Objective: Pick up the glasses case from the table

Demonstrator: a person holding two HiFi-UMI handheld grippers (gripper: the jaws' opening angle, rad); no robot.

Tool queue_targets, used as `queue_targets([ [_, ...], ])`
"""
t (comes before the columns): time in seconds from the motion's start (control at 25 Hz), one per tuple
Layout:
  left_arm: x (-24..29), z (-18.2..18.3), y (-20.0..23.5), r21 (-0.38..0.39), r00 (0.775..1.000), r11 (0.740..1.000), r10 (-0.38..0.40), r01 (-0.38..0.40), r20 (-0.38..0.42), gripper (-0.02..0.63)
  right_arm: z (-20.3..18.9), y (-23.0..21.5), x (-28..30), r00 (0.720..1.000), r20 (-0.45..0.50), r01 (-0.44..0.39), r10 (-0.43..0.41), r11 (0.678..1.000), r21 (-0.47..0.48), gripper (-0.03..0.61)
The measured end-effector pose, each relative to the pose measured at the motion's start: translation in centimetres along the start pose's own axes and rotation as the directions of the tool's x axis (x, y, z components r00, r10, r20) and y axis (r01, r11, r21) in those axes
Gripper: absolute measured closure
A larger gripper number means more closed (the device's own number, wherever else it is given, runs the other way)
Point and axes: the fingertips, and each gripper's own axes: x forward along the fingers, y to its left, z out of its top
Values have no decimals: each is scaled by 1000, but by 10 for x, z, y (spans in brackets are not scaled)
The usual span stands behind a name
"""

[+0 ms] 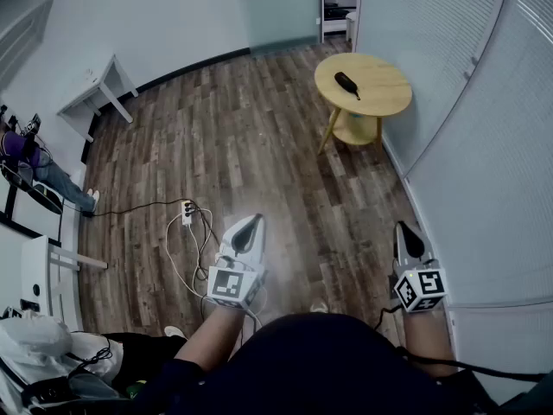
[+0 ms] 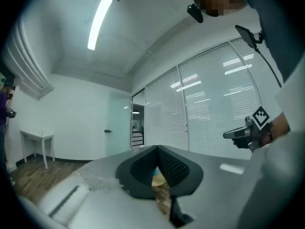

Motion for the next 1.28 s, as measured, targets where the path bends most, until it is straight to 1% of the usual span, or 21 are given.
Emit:
queue_targets([
  [0.12, 10, 10, -6, -16, 1000, 1000, 1, -1, 11, 611, 6, -5, 5, 1000, 11, -13, 13, 1000, -25, 571],
  [0.36, 38, 16, -20, 47, 1000, 999, -28, 27, 10, 611, 2, -37, 12, 1000, -1, 3, -3, 1000, -4, 571],
  [0.48, 55, 19, -22, 52, 1000, 998, -21, 21, 2, 611, 8, -48, 19, 1000, 12, -9, 9, 1000, 5, 571],
  [0.6, 76, 26, -27, 43, 1000, 999, -26, 25, 11, 611, 14, -59, 30, 1000, 19, -25, 25, 999, 27, 571],
  [0.8, 115, 17, -31, 74, 998, 996, -59, 60, -13, 611, 11, -86, 56, 999, 34, -27, 26, 999, 45, 571],
  [0.88, 135, 19, -27, 69, 998, 996, -59, 60, -11, 611, 11, -94, 70, 999, 37, -32, 31, 998, 50, 571],
  [0.96, 158, 17, -17, 80, 998, 995, -66, 66, -6, 611, 12, -101, 89, 999, 29, -34, 33, 998, 56, 571],
  [1.0, 170, 16, -11, 82, 998, 994, -70, 70, -3, 611, 13, -104, 100, 999, 25, -33, 31, 998, 59, 571],
  [1.08, 196, 16, 2, 60, 997, 995, -79, 78, 3, 611, 17, -109, 125, 1000, 17, -26, 25, 998, 61, 571],
  [1.2, 242, 10, 24, 61, 994, 993, -105, 104, 3, 611, 25, -124, 167, 1000, 15, -10, 9, 998, 58, 571],
  [1.28, 279, 14, 43, 24, 995, 995, -98, 98, 7, 611, 33, -137, 201, 1000, 15, -5, 4, 998, 66, 571],
])
